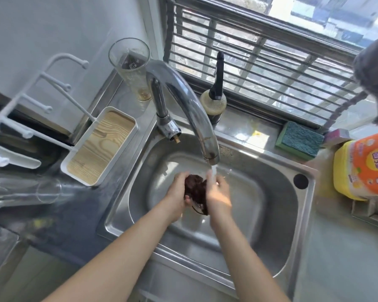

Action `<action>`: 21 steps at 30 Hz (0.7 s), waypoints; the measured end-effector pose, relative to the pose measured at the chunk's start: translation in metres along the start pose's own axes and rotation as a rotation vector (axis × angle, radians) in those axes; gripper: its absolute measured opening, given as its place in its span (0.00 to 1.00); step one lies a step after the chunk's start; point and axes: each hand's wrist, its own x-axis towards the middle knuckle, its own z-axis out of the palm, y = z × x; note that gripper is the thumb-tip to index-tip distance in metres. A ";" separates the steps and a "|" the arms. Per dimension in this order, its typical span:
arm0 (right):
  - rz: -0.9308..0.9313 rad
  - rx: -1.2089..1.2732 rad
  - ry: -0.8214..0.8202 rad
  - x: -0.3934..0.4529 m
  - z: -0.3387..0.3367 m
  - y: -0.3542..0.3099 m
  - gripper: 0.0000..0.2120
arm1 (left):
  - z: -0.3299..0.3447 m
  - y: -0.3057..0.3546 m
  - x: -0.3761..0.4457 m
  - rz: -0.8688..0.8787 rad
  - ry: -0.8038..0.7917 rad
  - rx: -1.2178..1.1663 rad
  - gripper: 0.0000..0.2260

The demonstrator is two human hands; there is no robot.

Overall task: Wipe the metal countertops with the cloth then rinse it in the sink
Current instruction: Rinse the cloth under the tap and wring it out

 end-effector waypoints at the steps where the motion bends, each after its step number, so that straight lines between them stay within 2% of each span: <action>1: -0.092 -0.026 -0.017 -0.025 0.006 -0.007 0.23 | 0.005 -0.002 -0.001 -0.005 -0.015 0.005 0.20; 2: -0.159 -0.060 0.000 -0.040 0.010 -0.009 0.22 | 0.009 -0.003 -0.005 0.006 -0.012 0.017 0.22; 3: -0.199 -0.091 0.062 -0.044 0.013 -0.013 0.22 | 0.014 -0.003 -0.008 0.034 -0.012 0.047 0.21; 4: -0.162 -0.120 0.138 -0.032 0.014 -0.013 0.22 | 0.018 -0.006 -0.011 0.061 -0.003 0.083 0.18; 6: 0.041 -0.077 0.200 0.003 0.004 -0.025 0.22 | 0.023 -0.011 -0.014 0.119 -0.010 0.165 0.15; 8: 0.210 0.008 0.156 0.029 -0.006 -0.027 0.20 | 0.026 -0.011 -0.015 0.176 -0.007 0.282 0.14; 9: 0.166 -0.003 0.105 0.023 -0.003 -0.029 0.18 | 0.026 -0.007 -0.010 0.177 0.011 0.299 0.14; 11: -0.098 -0.079 0.045 -0.022 0.013 -0.022 0.14 | 0.021 0.006 0.000 0.160 0.089 0.255 0.15; 13: -0.224 -0.006 0.108 -0.055 0.021 -0.015 0.18 | 0.016 0.014 0.002 0.146 0.112 0.271 0.13; 14: -0.169 0.002 0.147 -0.047 0.021 -0.016 0.18 | 0.014 0.011 -0.001 0.144 0.107 0.273 0.14; 17: 0.140 0.057 0.037 0.018 0.011 -0.017 0.17 | 0.020 -0.002 -0.016 0.135 0.022 0.339 0.14; 19: 0.128 0.050 0.011 0.027 0.008 -0.022 0.16 | 0.026 0.002 -0.019 0.163 -0.004 0.370 0.13; 21: -0.005 -0.054 0.000 -0.002 0.015 -0.023 0.15 | 0.024 0.011 -0.010 0.137 0.069 0.266 0.10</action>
